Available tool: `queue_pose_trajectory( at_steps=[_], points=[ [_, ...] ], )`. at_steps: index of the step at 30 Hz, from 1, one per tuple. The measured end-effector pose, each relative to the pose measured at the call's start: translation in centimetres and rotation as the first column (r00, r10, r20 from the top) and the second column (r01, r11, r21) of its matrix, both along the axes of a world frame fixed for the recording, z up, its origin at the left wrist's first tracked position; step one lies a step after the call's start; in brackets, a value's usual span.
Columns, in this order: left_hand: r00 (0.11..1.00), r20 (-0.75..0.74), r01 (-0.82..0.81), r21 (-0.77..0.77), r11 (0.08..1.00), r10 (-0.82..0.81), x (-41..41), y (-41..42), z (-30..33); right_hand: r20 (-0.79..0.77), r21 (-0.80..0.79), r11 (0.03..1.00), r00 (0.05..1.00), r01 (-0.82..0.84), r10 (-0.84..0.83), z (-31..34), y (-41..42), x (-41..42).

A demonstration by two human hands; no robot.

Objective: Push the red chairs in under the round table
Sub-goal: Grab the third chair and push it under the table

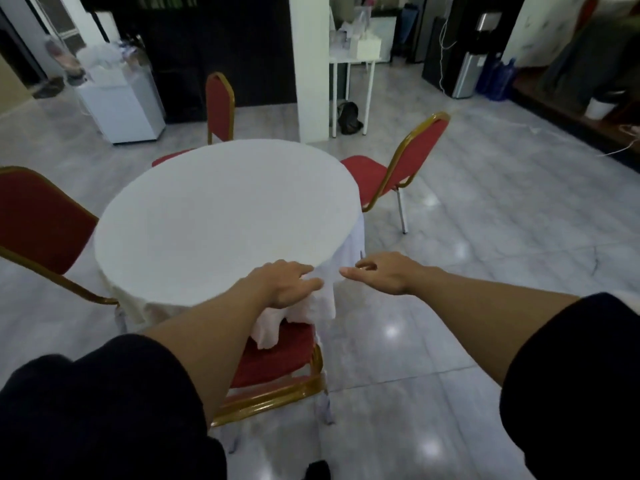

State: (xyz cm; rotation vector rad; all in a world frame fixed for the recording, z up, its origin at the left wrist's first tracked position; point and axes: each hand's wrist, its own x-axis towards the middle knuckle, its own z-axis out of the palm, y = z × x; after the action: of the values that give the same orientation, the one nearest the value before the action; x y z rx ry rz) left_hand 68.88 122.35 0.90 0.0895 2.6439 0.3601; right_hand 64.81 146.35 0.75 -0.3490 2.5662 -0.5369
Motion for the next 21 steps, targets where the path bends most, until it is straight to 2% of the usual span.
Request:
queue_pose_trajectory(
  at_steps=[6,12,21],
  points=[
    [0.996,-0.08,0.033,-0.053,0.998,-0.037,-8.7,5.6,1.1,-0.077,0.048,0.995,0.994,0.083,-0.079,2.1,5.3,-6.1],
    [0.99,-0.051,0.133,-0.014,0.991,-0.133,-17.6,11.5,2.4,-0.052,0.092,0.978,0.981,0.189,-0.185,3.8,11.6,-13.1],
    [0.983,-0.072,0.167,-0.01,0.986,-0.168,-28.3,16.3,4.0,-0.056,0.046,0.957,0.958,0.285,-0.283,4.5,18.5,-22.3]
  ],
)
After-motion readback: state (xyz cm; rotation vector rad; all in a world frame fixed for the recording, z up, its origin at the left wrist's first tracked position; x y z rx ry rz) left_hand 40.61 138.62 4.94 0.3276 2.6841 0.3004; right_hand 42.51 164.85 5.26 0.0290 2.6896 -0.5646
